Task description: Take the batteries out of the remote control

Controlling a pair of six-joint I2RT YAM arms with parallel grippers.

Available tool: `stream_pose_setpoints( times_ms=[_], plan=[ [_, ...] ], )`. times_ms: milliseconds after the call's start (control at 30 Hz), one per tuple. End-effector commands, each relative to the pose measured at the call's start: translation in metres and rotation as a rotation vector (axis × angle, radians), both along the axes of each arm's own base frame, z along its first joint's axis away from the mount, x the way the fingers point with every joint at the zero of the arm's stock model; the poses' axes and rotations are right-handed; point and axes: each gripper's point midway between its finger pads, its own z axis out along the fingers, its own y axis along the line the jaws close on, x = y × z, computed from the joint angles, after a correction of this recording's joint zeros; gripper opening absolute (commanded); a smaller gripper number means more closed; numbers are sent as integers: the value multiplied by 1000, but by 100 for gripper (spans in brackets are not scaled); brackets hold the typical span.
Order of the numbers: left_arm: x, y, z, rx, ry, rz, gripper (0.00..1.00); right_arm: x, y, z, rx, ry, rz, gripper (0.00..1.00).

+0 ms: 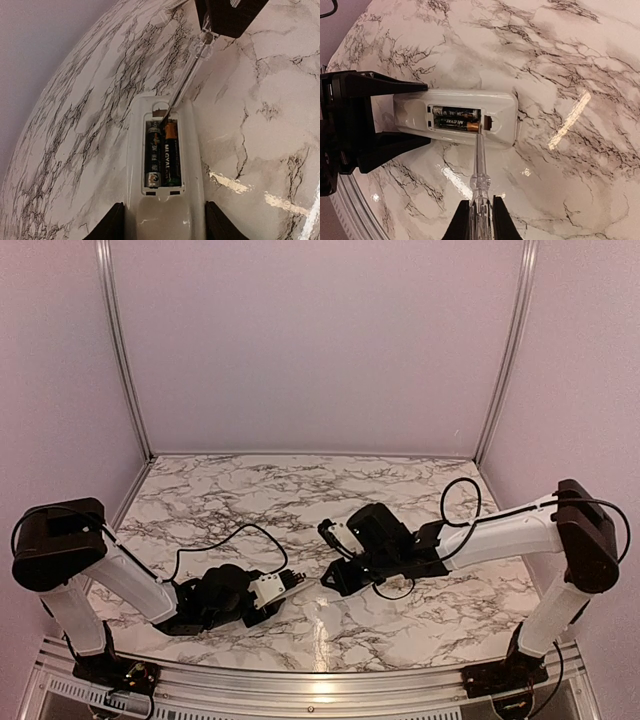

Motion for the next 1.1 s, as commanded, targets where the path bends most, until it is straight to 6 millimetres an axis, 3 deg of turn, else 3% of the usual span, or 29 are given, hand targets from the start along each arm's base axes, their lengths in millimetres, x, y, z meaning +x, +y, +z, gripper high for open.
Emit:
stream_pose_setpoints(
  times_ms=[0, 133, 367, 1067],
  plan=[
    [-14, -52, 52, -206, -59, -155, 0, 2, -3, -13, 86, 35, -16, 0],
    [-15, -53, 51, -211, -53, -163, 0, -2, -15, -26, 117, 53, -25, 0],
    [-16, -55, 48, -210, -45, -167, 0, -3, -20, -44, 133, 72, -34, 0],
    [-10, -57, 48, -255, -14, -143, 0, -10, -52, -73, 144, 75, -99, 0]
  ],
)
